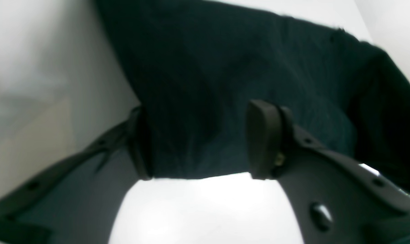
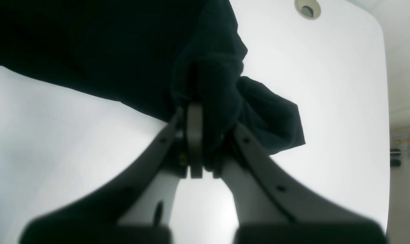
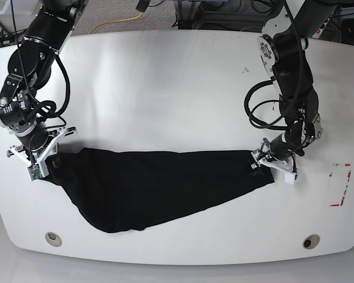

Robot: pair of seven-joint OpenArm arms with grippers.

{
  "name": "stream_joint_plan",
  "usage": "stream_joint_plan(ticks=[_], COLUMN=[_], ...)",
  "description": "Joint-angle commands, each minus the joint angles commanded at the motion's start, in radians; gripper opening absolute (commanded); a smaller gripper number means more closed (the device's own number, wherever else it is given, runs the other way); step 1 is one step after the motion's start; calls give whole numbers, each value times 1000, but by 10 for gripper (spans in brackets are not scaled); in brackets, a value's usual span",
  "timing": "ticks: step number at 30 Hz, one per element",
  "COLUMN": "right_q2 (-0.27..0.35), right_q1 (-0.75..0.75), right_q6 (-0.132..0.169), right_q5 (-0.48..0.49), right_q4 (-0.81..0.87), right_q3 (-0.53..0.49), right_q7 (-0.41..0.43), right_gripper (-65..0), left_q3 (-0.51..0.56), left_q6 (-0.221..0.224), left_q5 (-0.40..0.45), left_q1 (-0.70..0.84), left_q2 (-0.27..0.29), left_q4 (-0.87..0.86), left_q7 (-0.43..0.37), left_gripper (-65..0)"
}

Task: Fold the T-shirt properly
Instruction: 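Grasp the narrow end of the shirt with the left gripper, then lift the shirt with both grippers and lay it back down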

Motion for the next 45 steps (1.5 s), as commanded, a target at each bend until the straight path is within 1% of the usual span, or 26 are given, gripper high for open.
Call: stream_joint_plan(ticks=[2, 4, 5, 9, 12, 14, 16, 20, 21, 25, 28, 33, 37, 40, 44, 45], right_q2=[-3, -3, -3, -3, -2, 17, 34, 48, 61, 78, 104, 110, 110, 110, 112, 112], right_q1=[0, 0, 0, 8, 43, 69, 100, 198, 221, 311, 385, 499, 600, 677, 773, 796], right_q6=[0, 0, 0, 0, 0, 0, 0, 0, 0, 0, -2, -3, -5, -5, -6, -6], right_q5=[0, 0, 0, -6, -11, -11, -11, -11, -11, -11, -12, -12, -12, -12, -12, -12], right_q4=[0, 0, 0, -2, -5, -8, -12, -86, -104, -184, -236, -311, -387, -443, -485, -489], right_q3=[0, 0, 0, 0, -2, -2, -6, -9, -9, -26, -72, -126, -164, -195, -236, -244], right_q7=[0, 0, 0, 0, 0, 0, 0, -2, -2, -2, -2, 2, 2, 2, 2, 2], right_gripper=[-650, -650, -650, -650, -650, -650, -650, -650, -650, -650, -650, -650, -650, -650, -650, -650], left_q3=[3, 5, 6, 18, 20, 21, 21, 20, 20, 18, 17, 11, -32, -44, -52, -52], left_q6=[0, 0, 0, -5, -6, -6, -6, -5, -5, -3, -2, 0, 0, 0, 0, 0], left_q5=[2, 3, 3, -2, -2, -2, -2, -2, -2, -2, -2, -2, -2, -2, -2, -2], left_q1=[0, 0, 0, 0, 5, 8, 5, 3, 6, 8, 8, -3, -57, -97, -152, -164], left_q2=[0, 0, 0, -6, -11, -35, -48, -52, -64, -91, -126, -193, -218, -272, -307, -325], left_q4=[0, 0, 0, 11, 80, 146, 199, 321, 362, 508, 583, 657, 671, 669, 669, 669], left_q7=[-15, -38, -41, -40, -38, -12, 17, 83, 95, 133, 143, 143, 143, 143, 143, 143], left_gripper=[-524, -619, -629, -635, -635, -635, -635, -633, -633, -633, -633, -635, -635, -635, -635, -635])
